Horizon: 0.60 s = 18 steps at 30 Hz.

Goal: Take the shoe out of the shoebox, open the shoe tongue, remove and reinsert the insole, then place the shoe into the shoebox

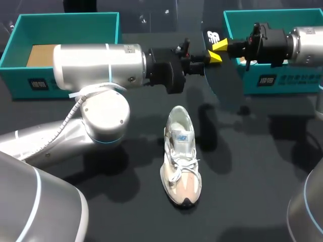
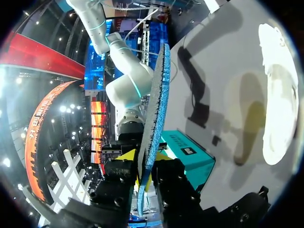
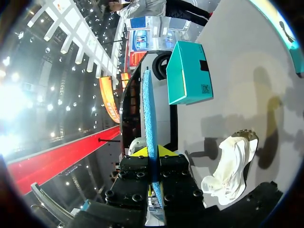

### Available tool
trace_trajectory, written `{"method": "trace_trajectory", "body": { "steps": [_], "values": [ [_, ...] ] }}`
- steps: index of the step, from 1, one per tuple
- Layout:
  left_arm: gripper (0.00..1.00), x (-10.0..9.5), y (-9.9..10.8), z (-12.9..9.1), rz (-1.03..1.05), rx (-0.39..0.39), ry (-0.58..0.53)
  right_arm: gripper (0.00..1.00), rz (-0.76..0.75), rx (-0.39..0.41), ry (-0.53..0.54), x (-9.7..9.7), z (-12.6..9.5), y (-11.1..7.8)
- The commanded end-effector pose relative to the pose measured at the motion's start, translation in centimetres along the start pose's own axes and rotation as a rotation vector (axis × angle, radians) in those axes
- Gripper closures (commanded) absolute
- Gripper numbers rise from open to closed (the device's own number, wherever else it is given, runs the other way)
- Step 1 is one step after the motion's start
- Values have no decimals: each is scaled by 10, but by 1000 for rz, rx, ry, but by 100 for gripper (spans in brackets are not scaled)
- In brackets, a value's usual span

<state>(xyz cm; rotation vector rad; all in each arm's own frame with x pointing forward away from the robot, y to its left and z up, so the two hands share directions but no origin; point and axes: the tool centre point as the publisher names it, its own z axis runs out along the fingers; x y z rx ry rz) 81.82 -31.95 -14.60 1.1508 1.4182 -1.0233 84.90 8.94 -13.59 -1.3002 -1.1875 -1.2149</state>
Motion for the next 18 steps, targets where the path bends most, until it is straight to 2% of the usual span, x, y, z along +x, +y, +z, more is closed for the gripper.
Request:
{"method": "trace_trajectory", "body": {
  "steps": [1,9,12,13,14,18],
  "values": [
    [100,0,-1,5,3,-8,2,100,2,2,-3,0,0,1],
    [100,-1,-3,4,9,-5,-2,100,2,-3,-4,0,-2,1],
    [100,-2,-5,-1,11,-5,-5,52,0,-13,-5,0,-5,0],
    [100,-2,-5,-2,11,-5,-6,14,-3,-17,-5,0,-6,0],
    [100,-3,-5,-5,12,-7,-6,0,-6,-20,-4,0,-8,-1],
    [100,-2,-4,-17,-12,-11,-1,0,-28,-39,5,0,-16,-6]
  ]
}}
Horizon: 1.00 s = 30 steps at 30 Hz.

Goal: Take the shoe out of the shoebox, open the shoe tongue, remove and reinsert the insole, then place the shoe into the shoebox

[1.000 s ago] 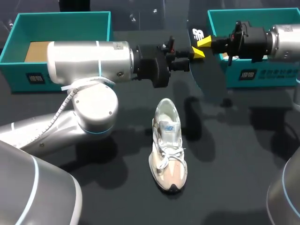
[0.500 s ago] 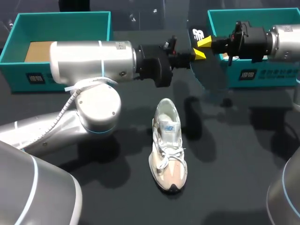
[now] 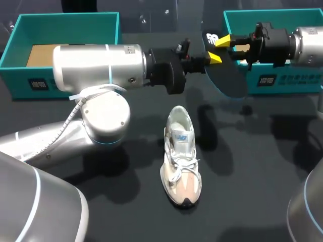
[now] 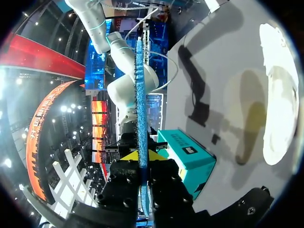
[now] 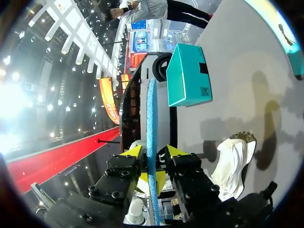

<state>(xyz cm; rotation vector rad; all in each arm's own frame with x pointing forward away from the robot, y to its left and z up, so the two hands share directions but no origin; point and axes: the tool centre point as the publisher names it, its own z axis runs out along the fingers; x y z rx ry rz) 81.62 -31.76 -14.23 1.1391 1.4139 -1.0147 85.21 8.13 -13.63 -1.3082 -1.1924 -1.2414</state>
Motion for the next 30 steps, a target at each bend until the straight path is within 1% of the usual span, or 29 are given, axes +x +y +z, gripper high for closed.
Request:
{"method": "trace_trajectory", "body": {
  "steps": [1,7,13,15,17,18,30],
  "values": [
    [100,1,-1,-18,-27,0,8,0,-24,-22,11,1,-10,-11],
    [100,2,3,-44,-146,8,9,0,-84,-12,51,4,-24,-22],
    [100,4,7,-71,-347,30,10,0,-101,-20,48,3,-42,-34],
    [100,4,7,-79,-469,56,0,0,-109,-21,44,3,-46,-37],
    [100,5,7,-85,-640,79,2,0,-114,-30,40,2,-51,-39],
    [100,6,8,-89,-791,112,13,0,-120,-43,29,3,-53,-40],
    [100,6,8,-89,-791,112,13,0,-120,-43,29,3,-53,-40]
  ]
}}
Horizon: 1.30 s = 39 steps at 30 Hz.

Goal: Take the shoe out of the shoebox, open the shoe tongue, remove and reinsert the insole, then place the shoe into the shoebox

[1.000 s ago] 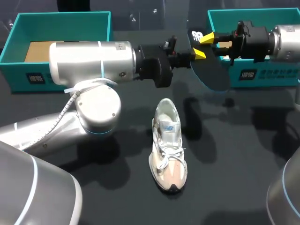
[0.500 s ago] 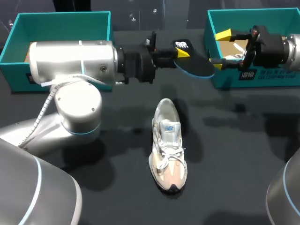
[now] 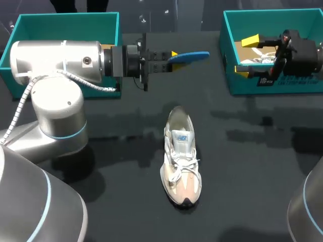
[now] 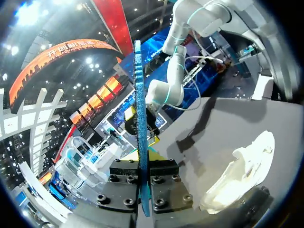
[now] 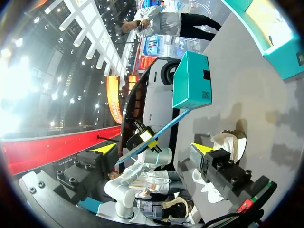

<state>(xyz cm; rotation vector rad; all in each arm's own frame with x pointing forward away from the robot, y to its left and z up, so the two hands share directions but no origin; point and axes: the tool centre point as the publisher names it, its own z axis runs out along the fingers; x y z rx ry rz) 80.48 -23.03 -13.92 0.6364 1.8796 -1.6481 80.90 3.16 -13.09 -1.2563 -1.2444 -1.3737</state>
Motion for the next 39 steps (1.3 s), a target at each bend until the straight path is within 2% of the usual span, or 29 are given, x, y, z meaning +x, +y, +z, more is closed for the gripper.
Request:
{"method": "trace_trajectory", "body": {
  "steps": [1,3,4,10,14,15,27,29,34,39],
  "values": [
    [100,-3,-1,-2,1,-3,9,0,0,-3,-3,0,0,-1],
    [100,-3,-1,-2,1,-3,9,0,0,-3,-3,0,0,-1],
    [100,-3,-1,-3,-82,-3,54,0,0,-3,-3,0,0,-1],
    [100,-19,-6,-12,-588,-22,99,0,0,-3,-3,0,0,-1],
    [100,-24,-14,-17,-952,-13,208,0,0,-3,-3,0,0,-1],
    [100,-25,-18,-19,-950,-8,233,0,0,-3,-3,0,0,-1],
    [100,-25,-18,-19,-950,-8,233,0,0,-3,-3,0,0,-1],
    [100,-21,-15,-16,-1088,-12,271,0,0,-3,-3,0,0,-1],
    [100,-18,-8,-10,-1406,-3,251,0,0,-3,-3,0,0,-1],
    [100,-12,-4,-6,-1488,-21,203,0,0,-3,-3,0,0,-1]
  ]
}}
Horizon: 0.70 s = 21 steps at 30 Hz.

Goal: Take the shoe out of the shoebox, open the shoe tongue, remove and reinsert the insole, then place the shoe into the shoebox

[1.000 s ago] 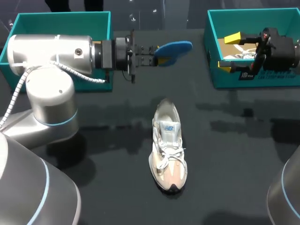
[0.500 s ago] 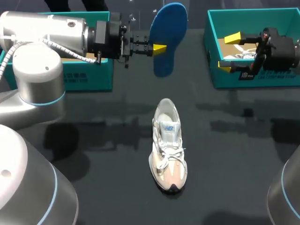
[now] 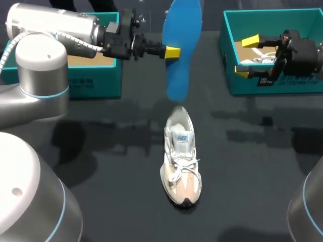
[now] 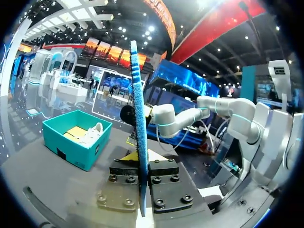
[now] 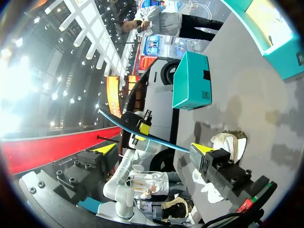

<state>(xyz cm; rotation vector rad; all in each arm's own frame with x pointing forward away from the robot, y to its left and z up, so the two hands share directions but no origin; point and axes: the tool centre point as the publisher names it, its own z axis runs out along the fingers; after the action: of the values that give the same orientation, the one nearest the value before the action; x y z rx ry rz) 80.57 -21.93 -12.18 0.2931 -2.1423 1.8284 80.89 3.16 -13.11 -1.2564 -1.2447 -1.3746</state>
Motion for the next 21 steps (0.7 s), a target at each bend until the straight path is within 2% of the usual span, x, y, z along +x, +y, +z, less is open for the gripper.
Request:
{"method": "trace_trajectory", "body": {
  "steps": [1,2,13,16,21],
  "values": [
    [100,-7,4,6,-352,35,-1,0,1,-2,-3,0,0,-1],
    [100,-6,4,4,-230,29,-25,0,1,-2,-3,0,0,-1],
    [100,-6,4,4,-230,29,-25,0,1,-2,-3,0,0,-1],
    [100,-9,6,10,-389,88,-1,0,1,-2,-3,0,0,-1],
    [100,-13,8,16,-600,144,22,0,1,-2,-3,0,0,-1]
  ]
}}
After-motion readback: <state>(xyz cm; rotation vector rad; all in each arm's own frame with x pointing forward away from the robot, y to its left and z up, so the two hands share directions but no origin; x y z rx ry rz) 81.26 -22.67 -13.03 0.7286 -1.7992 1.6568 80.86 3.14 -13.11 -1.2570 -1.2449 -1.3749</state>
